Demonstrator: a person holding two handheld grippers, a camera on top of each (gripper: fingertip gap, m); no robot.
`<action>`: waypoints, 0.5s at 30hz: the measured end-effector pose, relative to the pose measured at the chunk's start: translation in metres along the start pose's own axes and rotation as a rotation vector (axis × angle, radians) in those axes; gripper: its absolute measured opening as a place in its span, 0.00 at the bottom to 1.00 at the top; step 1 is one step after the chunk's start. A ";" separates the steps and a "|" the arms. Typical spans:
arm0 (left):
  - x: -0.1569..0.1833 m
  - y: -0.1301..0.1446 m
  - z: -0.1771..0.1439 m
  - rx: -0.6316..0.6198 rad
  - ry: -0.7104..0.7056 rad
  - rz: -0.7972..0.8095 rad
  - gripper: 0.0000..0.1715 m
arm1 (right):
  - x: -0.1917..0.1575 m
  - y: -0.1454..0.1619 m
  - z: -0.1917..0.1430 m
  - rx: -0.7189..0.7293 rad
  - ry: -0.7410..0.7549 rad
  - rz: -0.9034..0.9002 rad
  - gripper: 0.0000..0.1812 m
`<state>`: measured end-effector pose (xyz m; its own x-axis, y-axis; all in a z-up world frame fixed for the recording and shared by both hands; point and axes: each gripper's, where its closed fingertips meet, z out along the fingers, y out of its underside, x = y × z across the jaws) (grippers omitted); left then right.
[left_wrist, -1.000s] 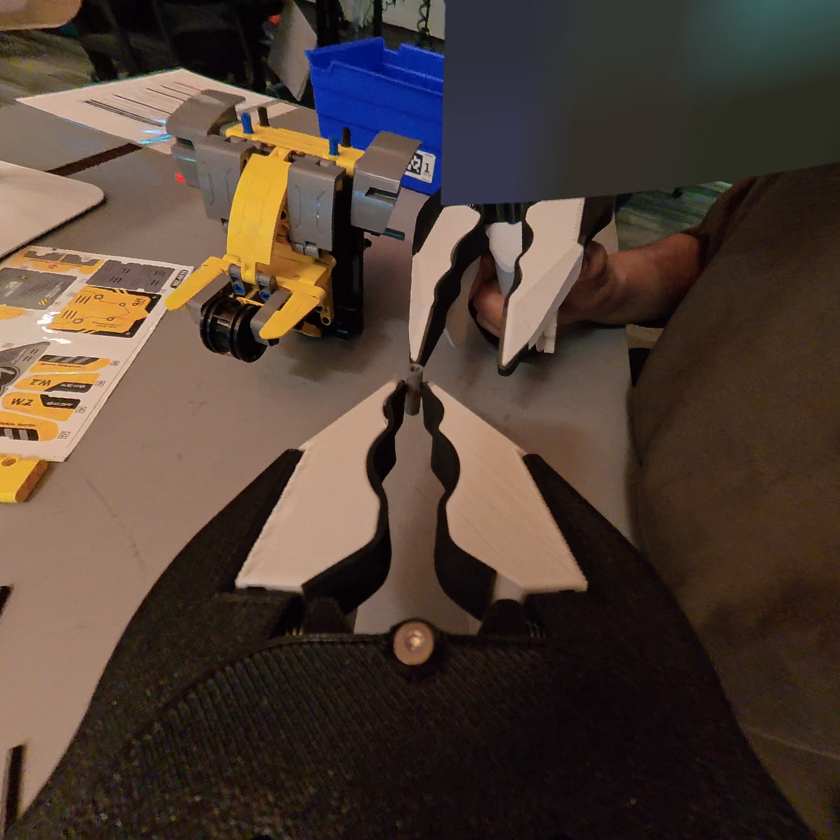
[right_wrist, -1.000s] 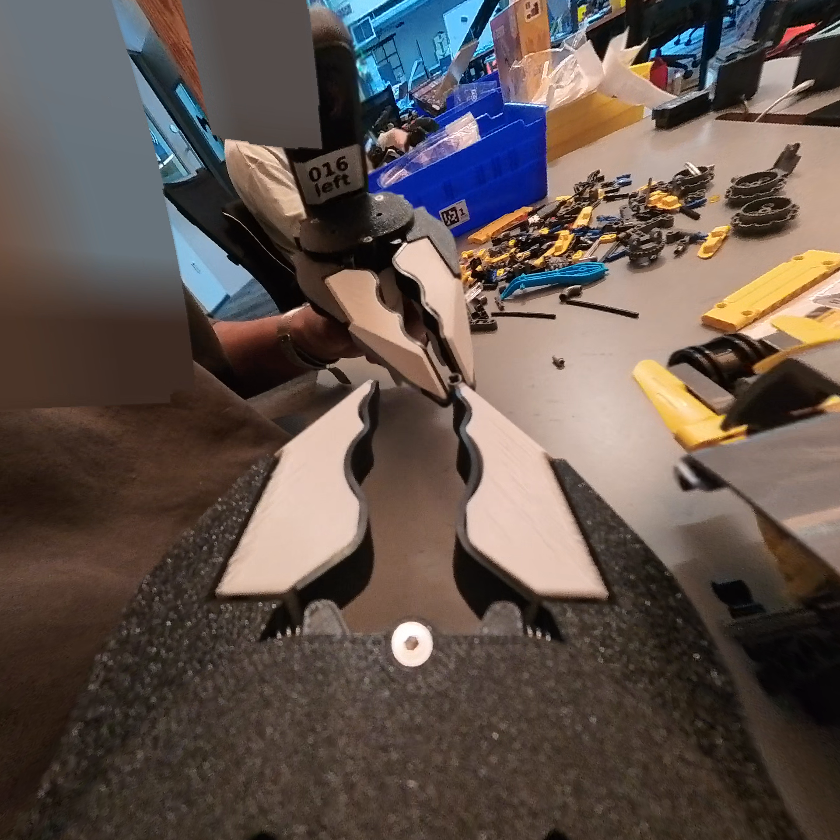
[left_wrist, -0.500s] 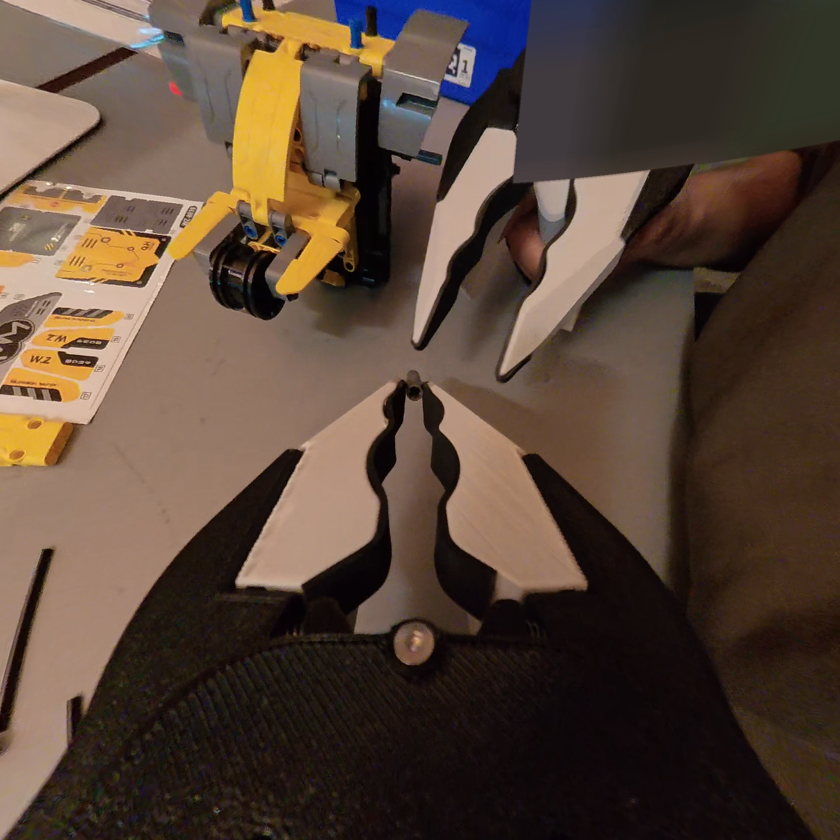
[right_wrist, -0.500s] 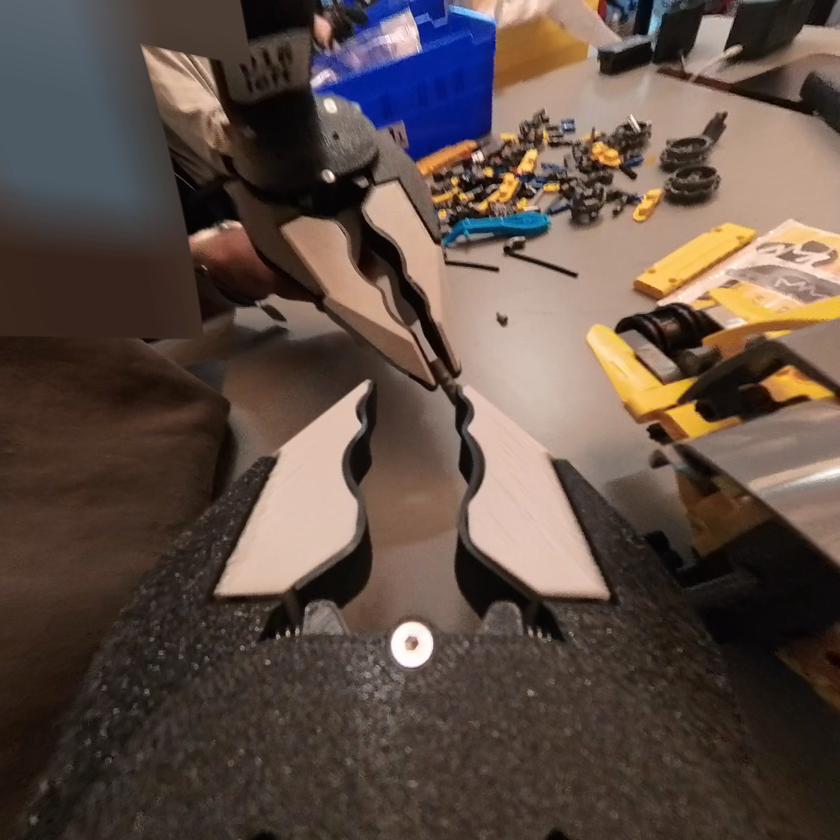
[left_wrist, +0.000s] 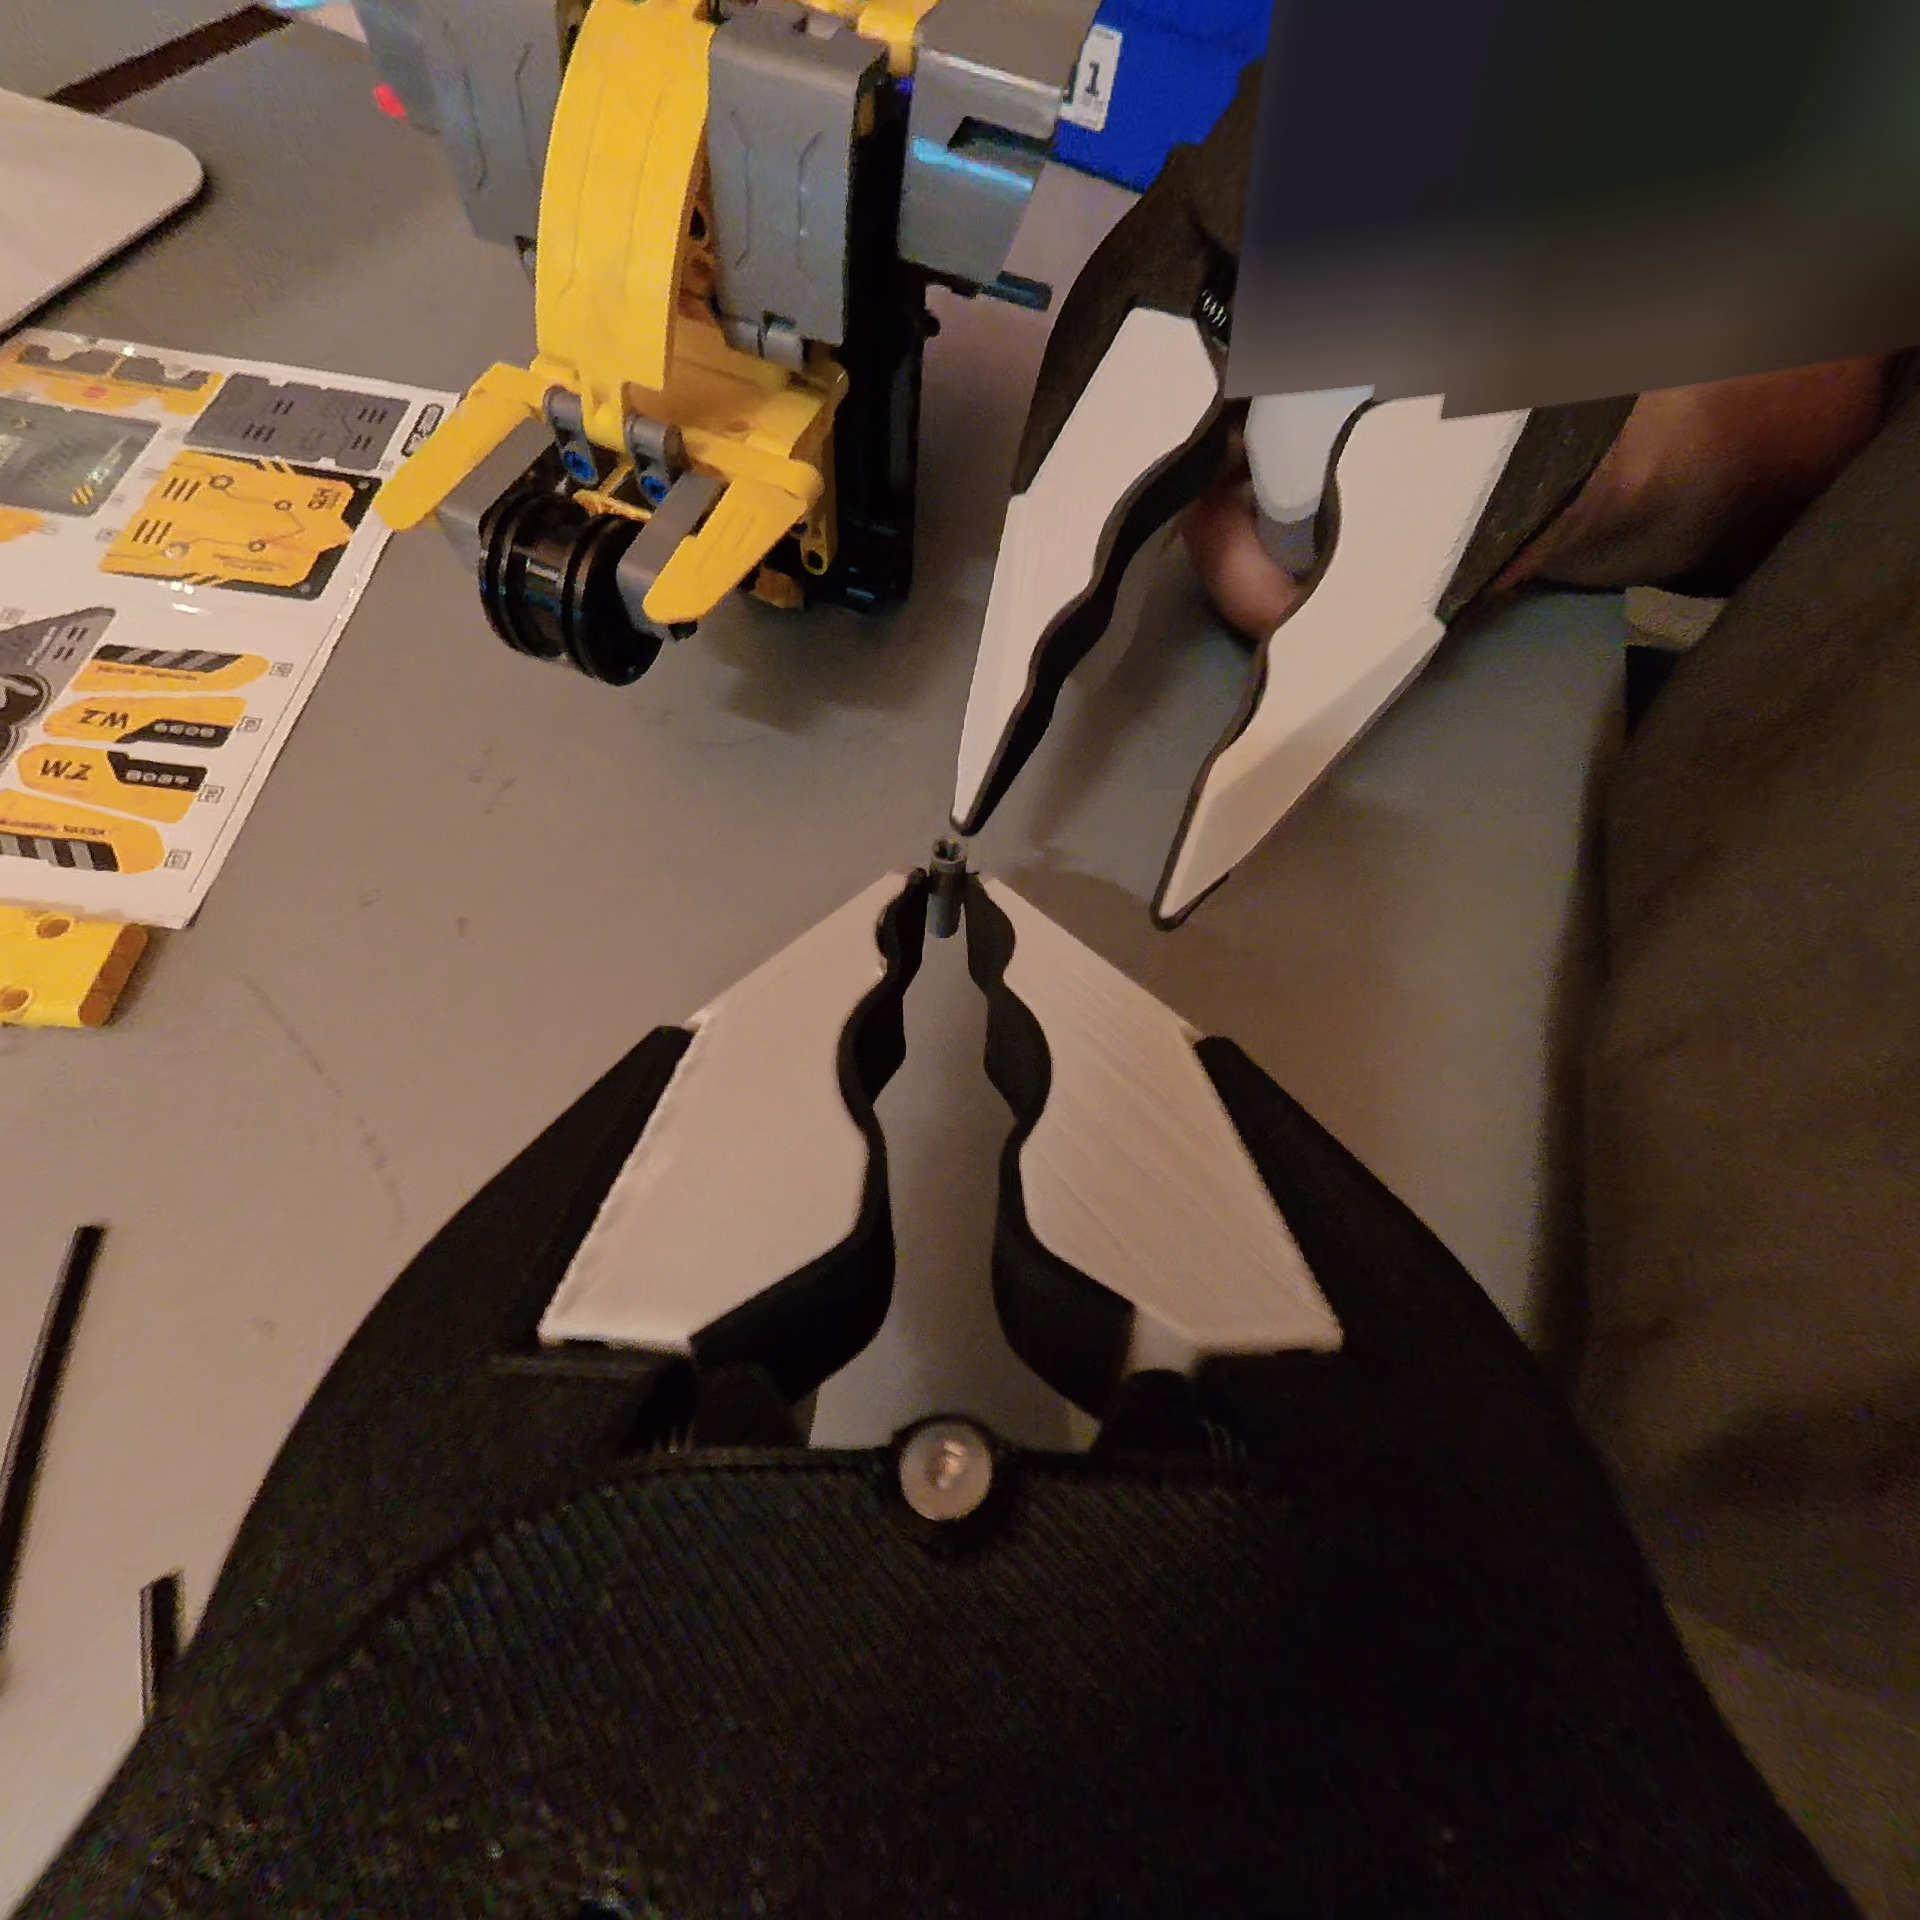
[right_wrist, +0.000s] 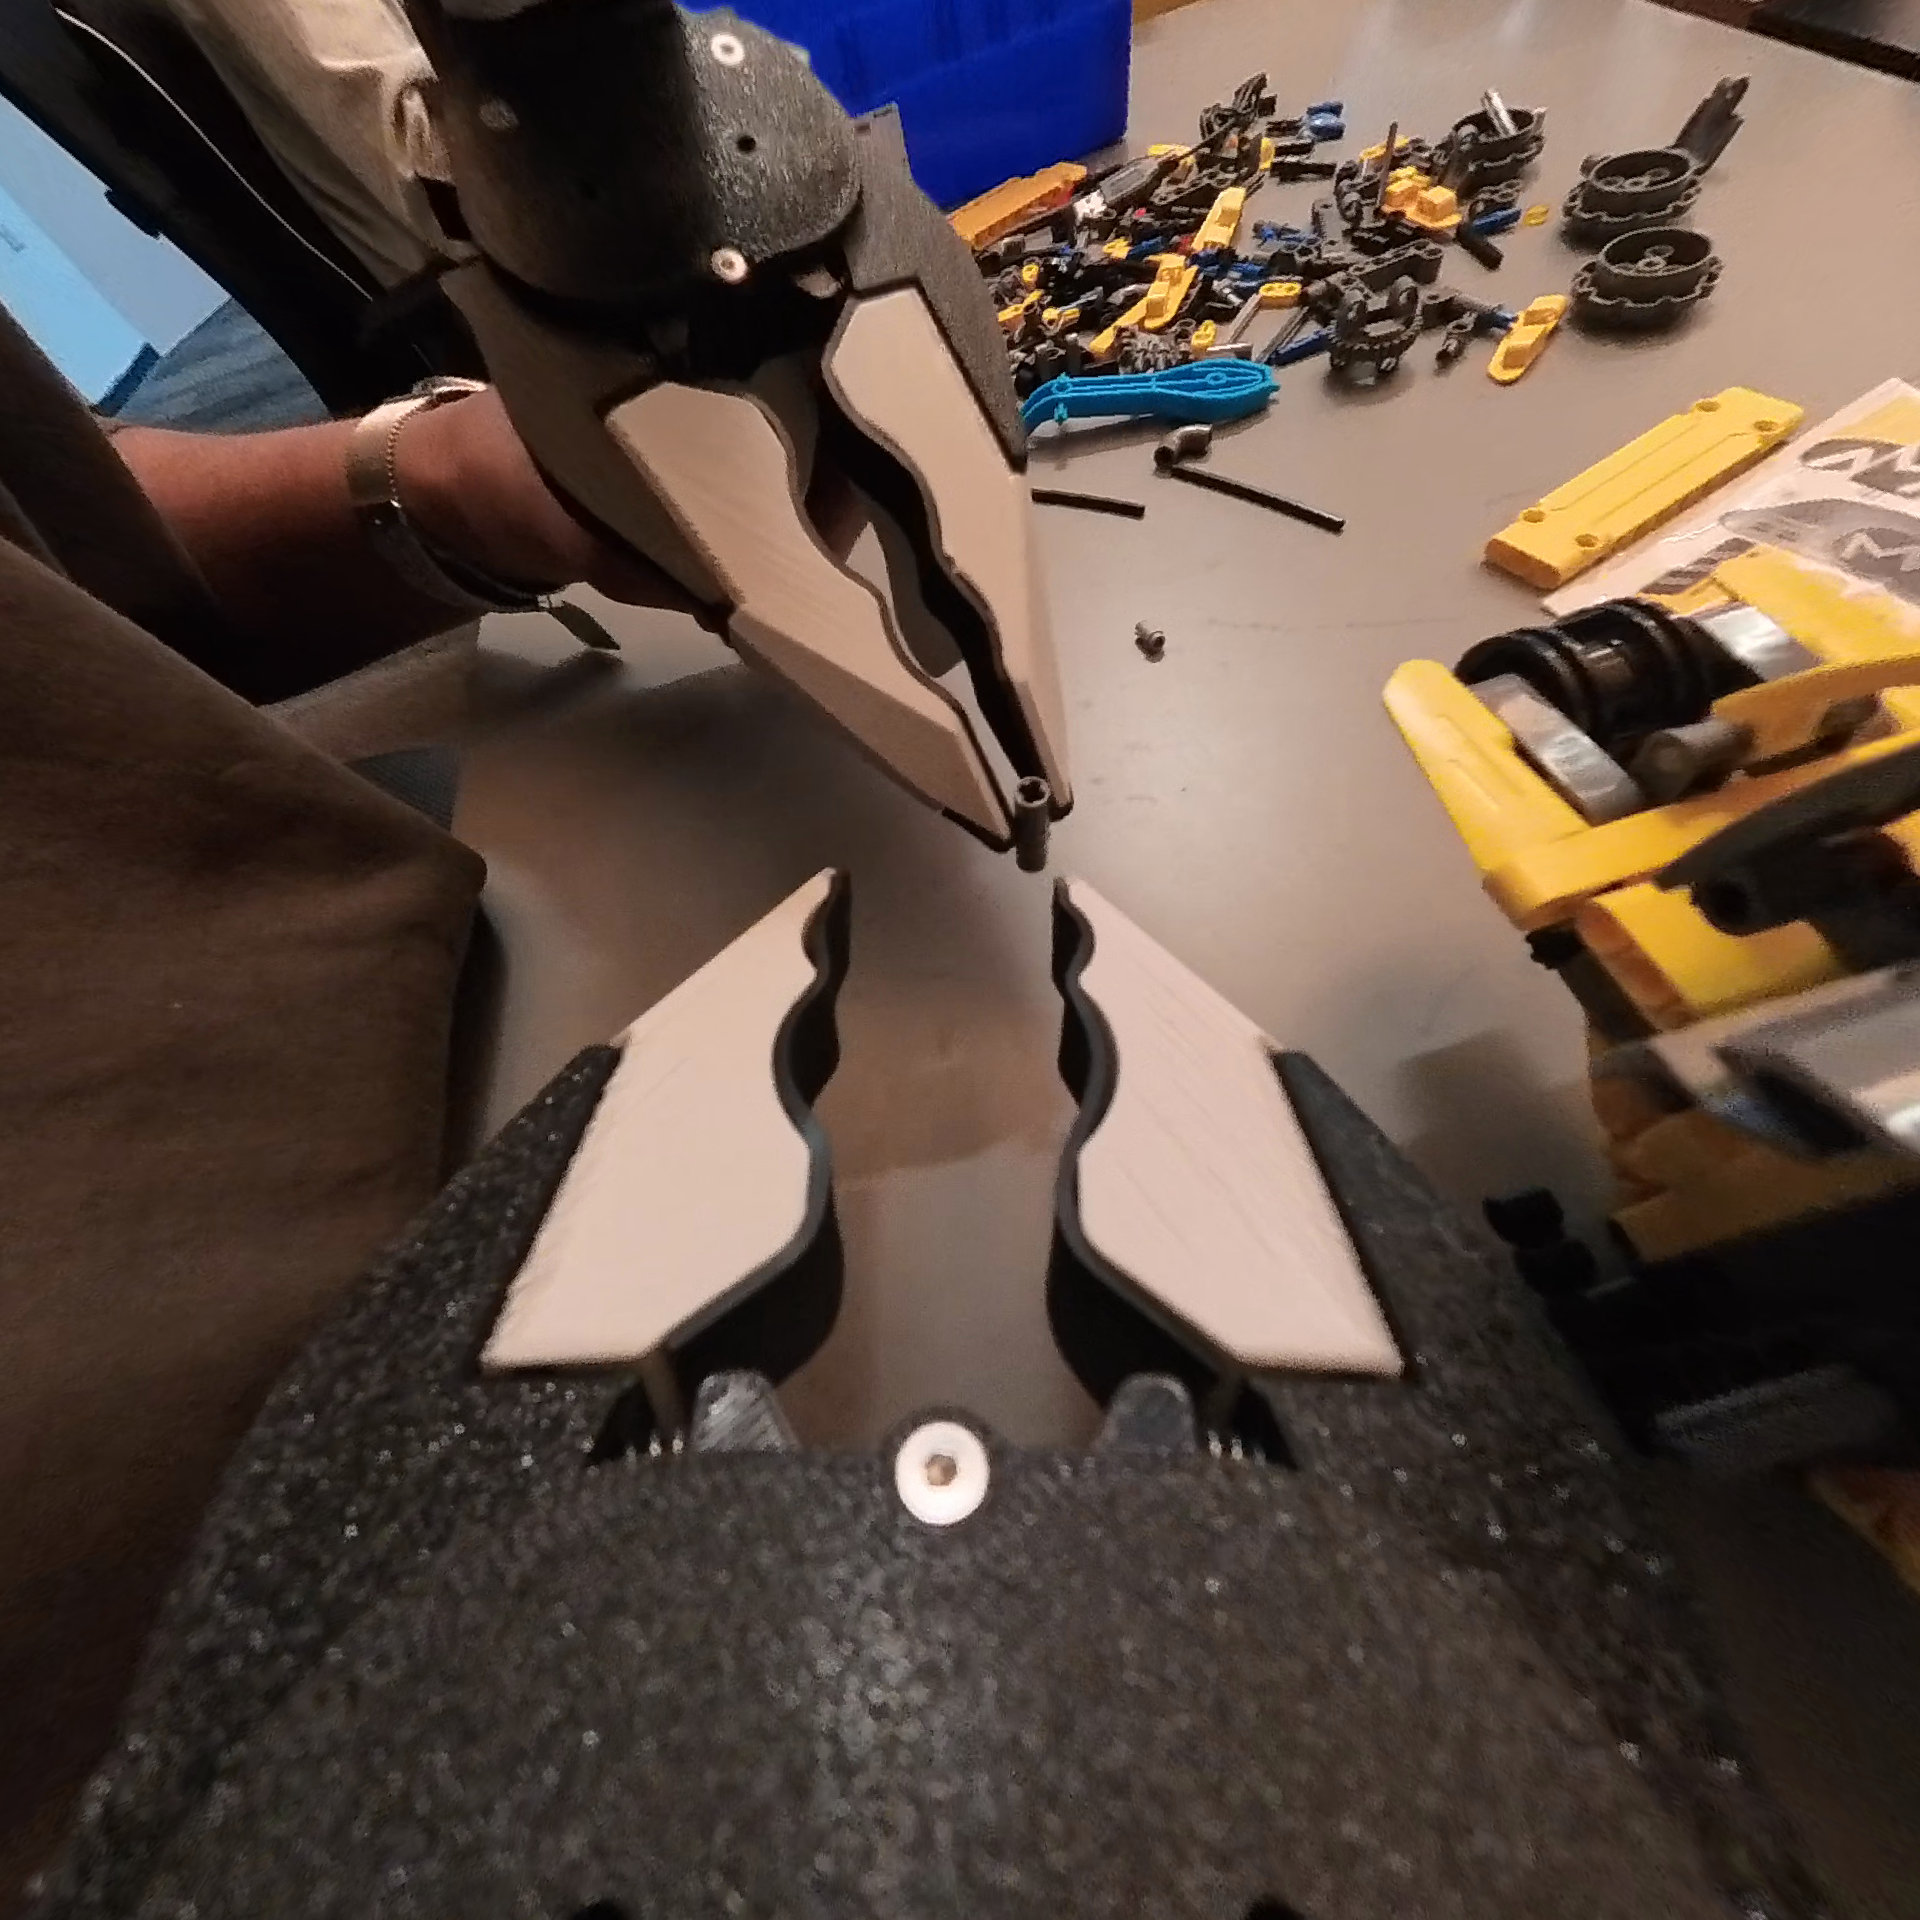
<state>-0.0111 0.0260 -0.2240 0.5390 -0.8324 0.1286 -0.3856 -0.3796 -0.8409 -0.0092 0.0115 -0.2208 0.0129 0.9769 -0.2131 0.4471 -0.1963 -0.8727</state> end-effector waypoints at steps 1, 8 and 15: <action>-0.002 0.002 0.000 -0.007 -0.003 -0.009 0.03 | 0.000 0.000 0.000 0.001 -0.005 0.005 0.21; -0.008 0.020 0.005 -0.079 -0.017 -0.054 0.03 | -0.002 0.003 0.003 -0.021 -0.001 -0.017 0.22; -0.011 0.032 0.007 -0.129 -0.025 -0.072 0.03 | -0.003 0.004 0.004 -0.031 -0.002 -0.024 0.22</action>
<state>-0.0242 0.0255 -0.2560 0.5866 -0.7916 0.1713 -0.4379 -0.4879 -0.7551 -0.0106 0.0069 -0.2256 -0.0002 0.9812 -0.1930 0.4749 -0.1698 -0.8635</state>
